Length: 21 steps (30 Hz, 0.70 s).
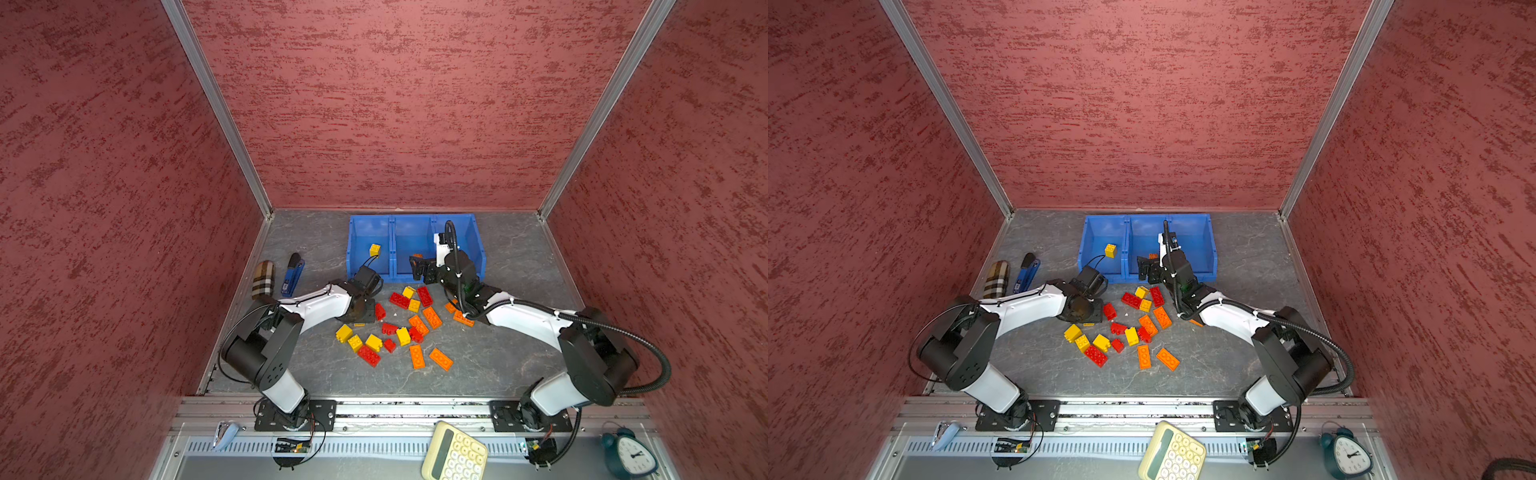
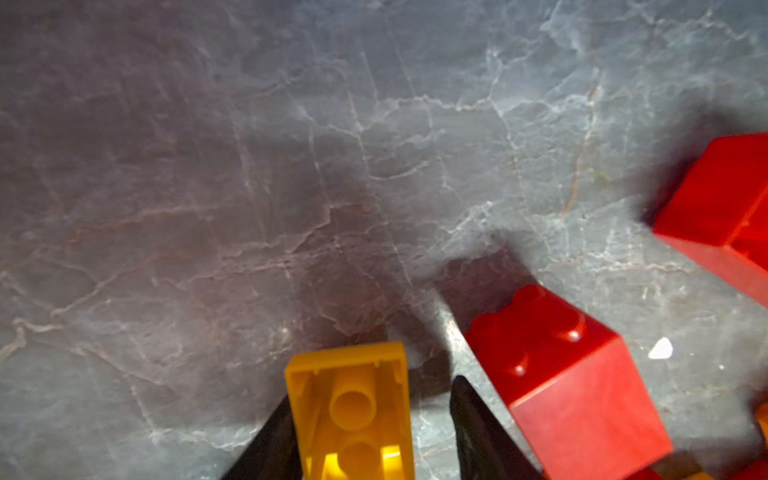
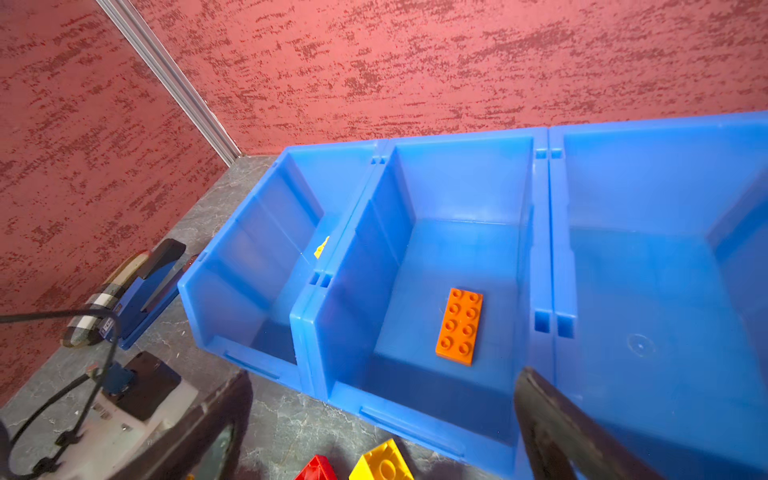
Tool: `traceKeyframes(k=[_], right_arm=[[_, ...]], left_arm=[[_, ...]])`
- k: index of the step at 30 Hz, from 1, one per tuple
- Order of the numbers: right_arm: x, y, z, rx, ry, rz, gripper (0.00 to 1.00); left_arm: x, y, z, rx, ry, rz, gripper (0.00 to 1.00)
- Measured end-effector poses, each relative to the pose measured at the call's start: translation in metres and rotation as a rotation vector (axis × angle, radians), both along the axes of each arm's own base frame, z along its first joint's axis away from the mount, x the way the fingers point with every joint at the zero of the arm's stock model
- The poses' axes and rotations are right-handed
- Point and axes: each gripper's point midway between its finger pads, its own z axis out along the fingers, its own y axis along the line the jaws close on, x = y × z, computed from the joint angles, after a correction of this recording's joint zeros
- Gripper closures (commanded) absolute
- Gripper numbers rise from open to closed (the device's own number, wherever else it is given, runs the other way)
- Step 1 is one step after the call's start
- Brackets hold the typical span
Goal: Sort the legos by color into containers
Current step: 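Drop the second yellow brick into the same compartment with the left gripper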
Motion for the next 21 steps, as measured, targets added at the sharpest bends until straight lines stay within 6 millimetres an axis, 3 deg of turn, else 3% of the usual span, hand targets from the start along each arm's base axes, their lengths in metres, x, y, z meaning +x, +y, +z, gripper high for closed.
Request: traceKeyframes(k=[13, 17, 21], right_arm=[[-0.005, 0.000, -0.007, -0.043, 0.014, 0.024, 0.01], [-0.009, 0.002, -0.013, -0.076, 0.024, 0.046, 0.01], [-0.012, 0.001, -0.018, -0.086, 0.031, 0.051, 0.01]], left_arm=[[0.012, -0.003, 0.002, 0.019, -0.026, -0.002, 0.78], [0.018, -0.005, 0.021, -0.009, -0.084, -0.002, 0.83], [0.037, -0.012, 0.056, -0.037, -0.189, -0.011, 0.83]])
